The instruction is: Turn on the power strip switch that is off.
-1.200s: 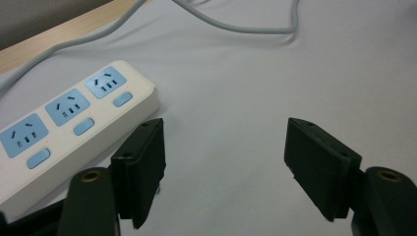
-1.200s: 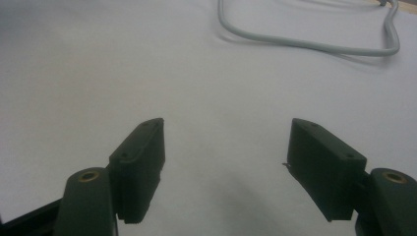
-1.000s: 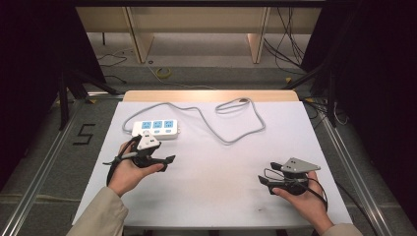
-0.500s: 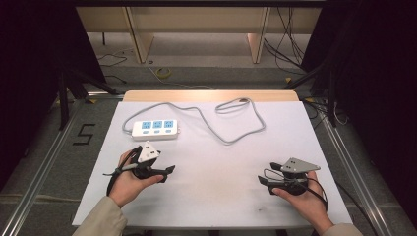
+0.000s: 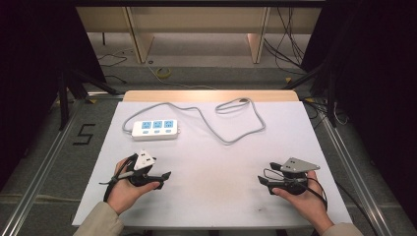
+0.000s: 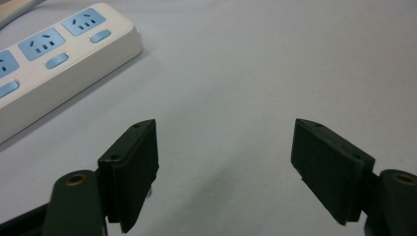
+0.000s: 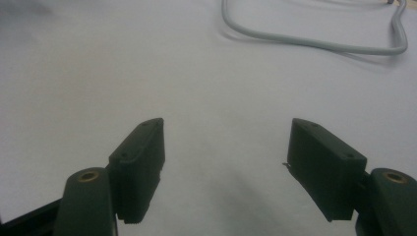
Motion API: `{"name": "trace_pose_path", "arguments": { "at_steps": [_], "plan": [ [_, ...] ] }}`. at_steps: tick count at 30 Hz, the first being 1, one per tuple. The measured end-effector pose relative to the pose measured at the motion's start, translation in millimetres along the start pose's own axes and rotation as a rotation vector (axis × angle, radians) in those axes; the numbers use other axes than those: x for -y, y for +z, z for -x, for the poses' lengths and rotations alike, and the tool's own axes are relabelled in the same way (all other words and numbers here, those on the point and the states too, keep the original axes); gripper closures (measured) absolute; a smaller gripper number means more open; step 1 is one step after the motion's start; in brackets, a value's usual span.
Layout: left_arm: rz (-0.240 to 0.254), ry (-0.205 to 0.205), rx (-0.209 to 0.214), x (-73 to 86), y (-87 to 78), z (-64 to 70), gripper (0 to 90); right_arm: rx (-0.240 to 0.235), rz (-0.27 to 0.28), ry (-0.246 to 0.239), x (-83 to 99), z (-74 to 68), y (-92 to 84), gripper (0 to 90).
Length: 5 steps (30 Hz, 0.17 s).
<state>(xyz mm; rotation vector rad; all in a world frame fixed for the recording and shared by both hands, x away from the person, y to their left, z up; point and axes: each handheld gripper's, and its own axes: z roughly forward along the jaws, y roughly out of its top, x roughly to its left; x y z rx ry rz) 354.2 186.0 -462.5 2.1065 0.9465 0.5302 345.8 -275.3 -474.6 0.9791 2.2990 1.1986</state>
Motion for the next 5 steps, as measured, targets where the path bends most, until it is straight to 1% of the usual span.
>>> {"name": "trace_pose_path", "arguments": {
  "at_steps": [2,5],
  "plan": [
    [0.004,-0.005,0.001,0.0,0.8,1.2,25.9,0.001,0.002,0.0,-0.1,0.3,-0.2,31.2],
    [0.001,-0.001,0.006,-0.2,2.9,3.6,25.9,0.003,0.004,-0.001,-0.1,0.7,-0.3,31.2]
  ]
}}
